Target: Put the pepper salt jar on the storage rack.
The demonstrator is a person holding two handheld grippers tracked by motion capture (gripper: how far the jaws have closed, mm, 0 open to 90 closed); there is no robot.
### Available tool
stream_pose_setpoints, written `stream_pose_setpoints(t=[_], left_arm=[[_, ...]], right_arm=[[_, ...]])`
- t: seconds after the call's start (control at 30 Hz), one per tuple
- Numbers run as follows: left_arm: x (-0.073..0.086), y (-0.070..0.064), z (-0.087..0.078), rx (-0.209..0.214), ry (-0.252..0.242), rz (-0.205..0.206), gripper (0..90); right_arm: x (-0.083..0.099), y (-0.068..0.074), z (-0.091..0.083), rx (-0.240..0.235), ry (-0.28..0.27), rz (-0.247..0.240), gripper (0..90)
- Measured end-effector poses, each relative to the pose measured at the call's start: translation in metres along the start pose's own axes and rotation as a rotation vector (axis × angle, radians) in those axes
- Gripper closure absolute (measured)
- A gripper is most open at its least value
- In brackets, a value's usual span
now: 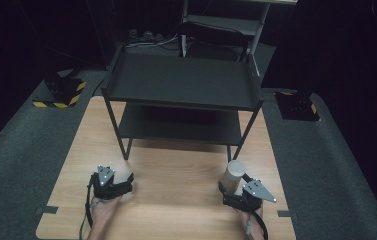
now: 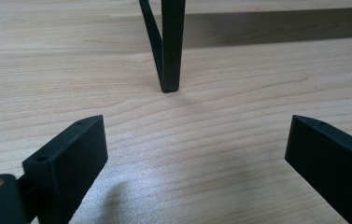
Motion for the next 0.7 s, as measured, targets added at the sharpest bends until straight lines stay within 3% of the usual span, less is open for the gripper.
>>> stream_pose_setpoints(t=[0.23, 0.5, 0.7], left_arm=[[0.0, 0.0, 0.0, -0.007, -0.004, -0.007, 5.6], [0.0, -0.001, 0.0, -0.009, -0.004, -0.005, 5.6], [0.001, 0.0, 0.0, -0.012, -0.004, -0.013, 5.6]], right_arm=[[-0.002, -0.005, 0.016, 0.0, 0.041, -0.008, 9.5], [0.005, -0.006, 0.021, 0.008, 0.023, 0.016, 14.8], [0.009, -0.007, 0.023, 0.009, 0.013, 0.006, 21.4]])
Point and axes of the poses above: each handheld gripper's, and its own axes: z roughly forward along the jaws, x roughly out of its underside, y roughly to its left, the point moved 4 cm from there along z, roughly forward along the jaws, and after that the axes turned 9 degrees about -x, right-handed, at the moved point
